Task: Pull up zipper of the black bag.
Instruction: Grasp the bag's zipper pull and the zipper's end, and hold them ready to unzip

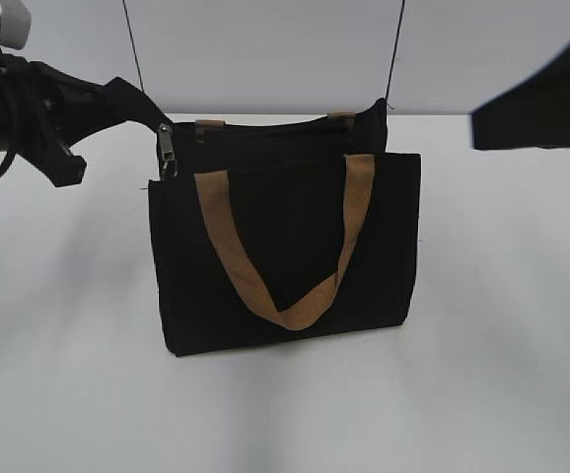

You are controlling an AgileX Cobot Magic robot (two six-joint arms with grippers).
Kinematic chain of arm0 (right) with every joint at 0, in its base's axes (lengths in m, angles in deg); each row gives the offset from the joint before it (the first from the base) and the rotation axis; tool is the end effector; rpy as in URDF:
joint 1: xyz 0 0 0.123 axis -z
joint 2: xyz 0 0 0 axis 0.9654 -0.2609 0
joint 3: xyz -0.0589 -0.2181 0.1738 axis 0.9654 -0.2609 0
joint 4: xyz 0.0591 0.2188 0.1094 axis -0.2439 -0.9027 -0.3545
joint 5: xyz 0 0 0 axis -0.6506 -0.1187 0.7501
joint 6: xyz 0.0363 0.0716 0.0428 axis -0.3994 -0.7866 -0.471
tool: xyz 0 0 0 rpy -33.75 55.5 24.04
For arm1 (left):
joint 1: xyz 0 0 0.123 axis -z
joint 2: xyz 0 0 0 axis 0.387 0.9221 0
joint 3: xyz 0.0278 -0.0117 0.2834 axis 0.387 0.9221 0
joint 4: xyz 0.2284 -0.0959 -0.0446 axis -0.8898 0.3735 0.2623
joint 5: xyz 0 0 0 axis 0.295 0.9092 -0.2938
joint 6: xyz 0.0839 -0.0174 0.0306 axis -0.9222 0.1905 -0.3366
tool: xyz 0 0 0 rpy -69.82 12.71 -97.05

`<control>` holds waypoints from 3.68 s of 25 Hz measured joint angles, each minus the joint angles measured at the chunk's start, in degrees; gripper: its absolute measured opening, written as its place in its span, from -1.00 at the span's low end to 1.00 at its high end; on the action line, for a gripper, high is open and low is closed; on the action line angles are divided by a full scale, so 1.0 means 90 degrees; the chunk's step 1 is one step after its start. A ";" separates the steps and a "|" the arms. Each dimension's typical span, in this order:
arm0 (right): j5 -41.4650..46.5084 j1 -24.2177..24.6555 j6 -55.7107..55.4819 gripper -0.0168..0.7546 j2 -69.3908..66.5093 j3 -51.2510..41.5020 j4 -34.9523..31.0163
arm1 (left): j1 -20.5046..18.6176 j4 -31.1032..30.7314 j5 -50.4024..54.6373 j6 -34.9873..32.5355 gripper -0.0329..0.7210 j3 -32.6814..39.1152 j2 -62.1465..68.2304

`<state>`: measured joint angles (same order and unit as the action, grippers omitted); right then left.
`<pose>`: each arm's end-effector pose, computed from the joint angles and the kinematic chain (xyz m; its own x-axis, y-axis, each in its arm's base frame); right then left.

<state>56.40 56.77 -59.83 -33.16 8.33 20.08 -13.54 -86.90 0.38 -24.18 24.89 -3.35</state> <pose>0.1982 0.1009 0.3393 -0.6967 -0.1231 -0.7068 -0.4803 0.8119 0.3320 0.2859 -0.0974 0.2465 0.0045 0.4300 -0.9028 0.7387 0.6071 0.2928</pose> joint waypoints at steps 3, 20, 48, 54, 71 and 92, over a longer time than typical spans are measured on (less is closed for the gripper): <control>-0.0506 -0.1175 -0.0948 0.45 -0.0932 0.0568 0.0839 | 0.0000 0.0010 0.0000 0.0000 -0.84 0.0000 -0.0012; -0.0689 -0.2883 -0.2564 -0.11 -0.4645 0.3762 0.0944 | 0.0008 0.0062 -0.0228 0.0016 -0.84 -0.0063 -0.0066; -0.1425 -0.2883 -0.3965 -1.00 -0.5343 0.3823 0.2243 | 0.0008 0.0108 -0.0468 0.0107 -0.84 -0.0063 -0.0066; -0.0791 -0.2883 -0.3795 -1.00 -0.5078 0.3849 0.2375 | 0.0008 0.0077 -0.0310 0.0219 -0.84 -0.0063 -0.0066; -0.0580 -0.2883 -0.2941 -0.66 -0.4823 0.3857 0.2083 | 0.0008 -0.0128 -0.0168 0.0575 -0.84 -0.0063 -0.0066; -0.1835 -0.2883 -0.4336 -0.45 -0.5505 0.3857 0.1870 | 0.0008 -0.0078 -0.0456 0.0587 -0.84 -0.0063 -0.0066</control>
<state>39.88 30.82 -98.86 -82.70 43.04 36.91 -13.47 -87.60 -3.72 -18.89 24.33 -3.95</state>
